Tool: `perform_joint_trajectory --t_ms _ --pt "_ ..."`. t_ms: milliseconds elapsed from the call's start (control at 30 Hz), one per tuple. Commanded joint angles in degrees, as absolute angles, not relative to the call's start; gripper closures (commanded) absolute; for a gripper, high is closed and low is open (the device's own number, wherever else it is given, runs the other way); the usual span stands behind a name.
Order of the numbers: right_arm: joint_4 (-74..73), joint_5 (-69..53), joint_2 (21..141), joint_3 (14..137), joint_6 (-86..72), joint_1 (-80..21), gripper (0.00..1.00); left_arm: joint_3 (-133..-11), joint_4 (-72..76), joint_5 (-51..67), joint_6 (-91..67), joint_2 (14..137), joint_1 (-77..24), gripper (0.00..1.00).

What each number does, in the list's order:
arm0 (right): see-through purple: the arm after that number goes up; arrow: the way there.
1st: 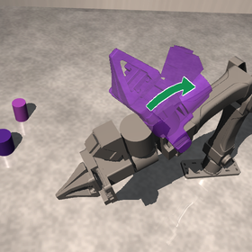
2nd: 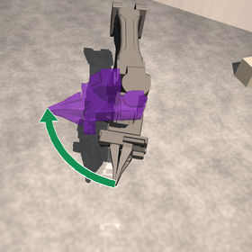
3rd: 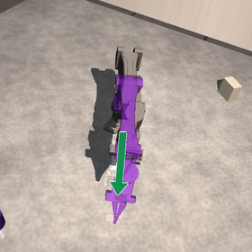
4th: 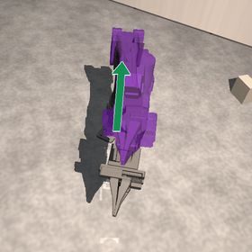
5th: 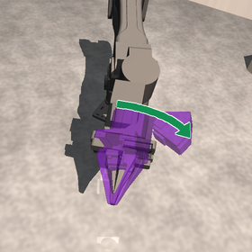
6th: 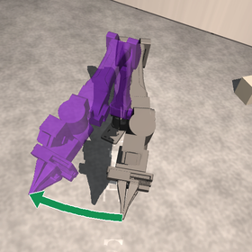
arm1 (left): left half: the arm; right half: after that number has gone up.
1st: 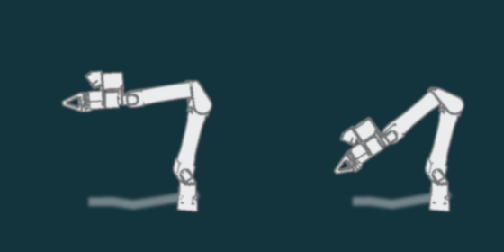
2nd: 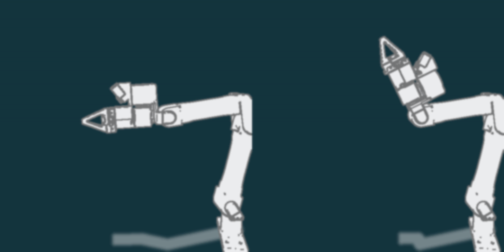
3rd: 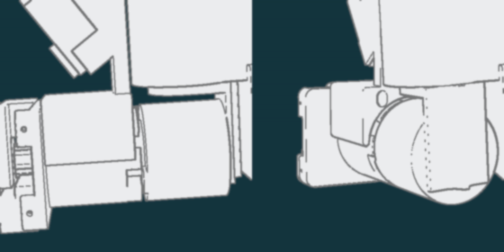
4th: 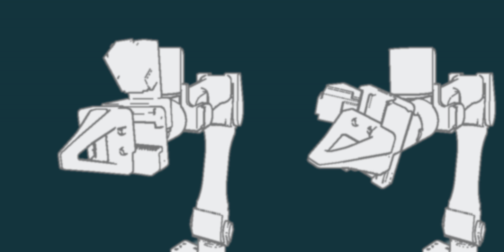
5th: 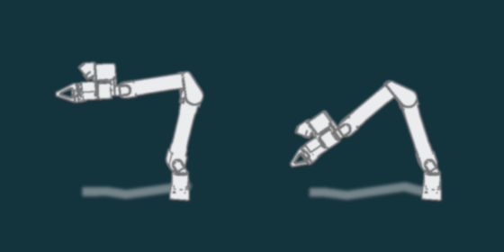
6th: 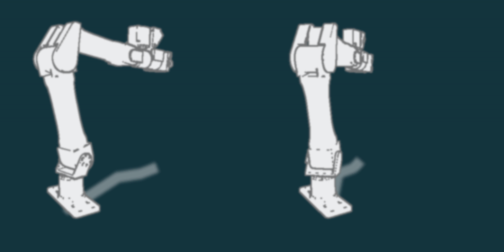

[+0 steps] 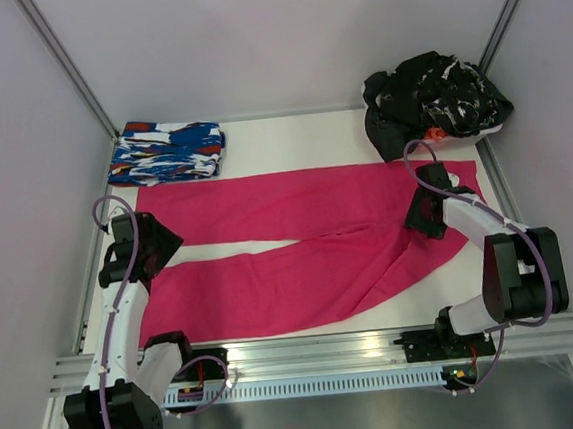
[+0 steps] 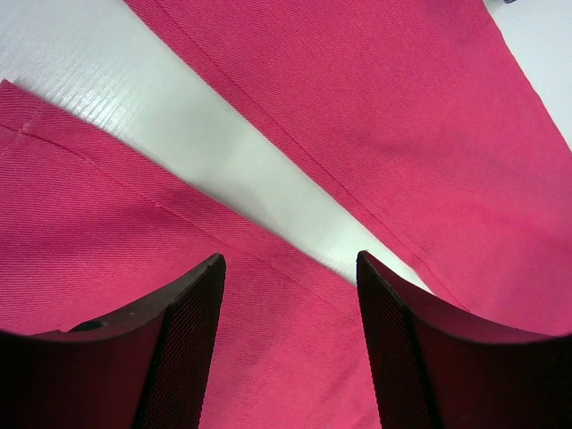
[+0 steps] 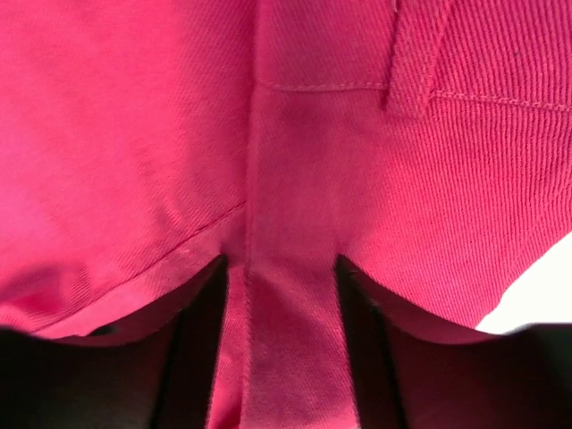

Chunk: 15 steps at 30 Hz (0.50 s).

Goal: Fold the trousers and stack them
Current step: Flatten the trousers out

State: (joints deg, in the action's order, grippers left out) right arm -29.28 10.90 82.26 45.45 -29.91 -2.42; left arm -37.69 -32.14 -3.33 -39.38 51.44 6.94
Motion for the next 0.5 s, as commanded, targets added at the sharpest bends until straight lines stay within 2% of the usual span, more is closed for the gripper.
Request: perform_joint_trajectory --t_ms 0,33,100,200,267,300,467 --pt "-27.16 13.62 83.93 47.11 -29.79 -2.46 0.44 -38.06 -29.44 -2.37 -38.50 51.59 6.86 0.33" --pt "-27.33 14.15 83.85 47.02 -29.88 -2.55 0.52 -38.06 -29.44 -2.55 -38.50 51.59 6.86 0.33" --pt "-28.21 15.72 83.15 46.85 -30.06 -2.55 0.61 -38.14 -29.62 -2.64 -38.32 51.50 6.94 0.33" --pt "-29.44 16.70 80.69 46.50 -30.50 -2.55 0.88 -37.88 -29.62 -2.55 -38.32 51.33 6.86 0.33" --pt "-30.32 17.05 78.41 46.06 -31.11 -2.55 0.97 -37.71 -29.18 -2.29 -38.41 51.59 6.86 0.33" --pt "-30.58 17.22 77.62 45.88 -31.37 -2.46 1.00 -37.71 -29.01 -1.94 -38.41 51.68 6.86 0.33" --pt "-36.19 20.91 68.50 44.04 -36.11 -2.55 1.00 -38.40 -28.21 -0.97 -38.50 53.00 6.86 0.33"
